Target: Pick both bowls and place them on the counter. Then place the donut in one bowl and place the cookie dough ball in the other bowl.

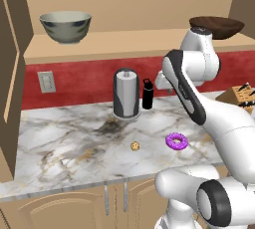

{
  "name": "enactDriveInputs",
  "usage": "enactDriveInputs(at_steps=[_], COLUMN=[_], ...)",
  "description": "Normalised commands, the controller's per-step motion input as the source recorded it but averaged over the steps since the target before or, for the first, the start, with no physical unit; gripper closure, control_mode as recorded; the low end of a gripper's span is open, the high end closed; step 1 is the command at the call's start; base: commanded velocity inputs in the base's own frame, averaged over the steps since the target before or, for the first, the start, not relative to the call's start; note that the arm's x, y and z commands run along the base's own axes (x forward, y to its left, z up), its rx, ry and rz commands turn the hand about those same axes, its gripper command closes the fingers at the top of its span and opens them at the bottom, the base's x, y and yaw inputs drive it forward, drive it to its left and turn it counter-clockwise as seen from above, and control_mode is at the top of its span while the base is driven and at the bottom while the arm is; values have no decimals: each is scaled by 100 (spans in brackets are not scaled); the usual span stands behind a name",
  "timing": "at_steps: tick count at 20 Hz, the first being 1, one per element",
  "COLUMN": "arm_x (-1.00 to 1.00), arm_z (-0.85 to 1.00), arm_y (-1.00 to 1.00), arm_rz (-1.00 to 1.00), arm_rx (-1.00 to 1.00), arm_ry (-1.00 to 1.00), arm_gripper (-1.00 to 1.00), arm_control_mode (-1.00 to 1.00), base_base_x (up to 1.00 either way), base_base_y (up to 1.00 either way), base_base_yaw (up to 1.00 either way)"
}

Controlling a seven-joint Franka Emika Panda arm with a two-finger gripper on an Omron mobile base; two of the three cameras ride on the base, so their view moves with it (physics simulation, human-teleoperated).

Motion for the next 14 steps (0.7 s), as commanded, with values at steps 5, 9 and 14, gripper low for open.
enactDriveInputs(at_steps=[5,9,14], arm_x=[-9,-20,-23], arm_z=[0,16,33], arm_y=[1,10,18], arm_rz=[0,0,-1], arm_rx=[1,15,22], arm_ry=[-5,-4,0], arm_gripper=[-100,-100,-100], arm_control_mode=[-100,-100,-100], base_base_x=[0,0,0], base_base_y=[0,0,0], base_base_yaw=[0,0,0])
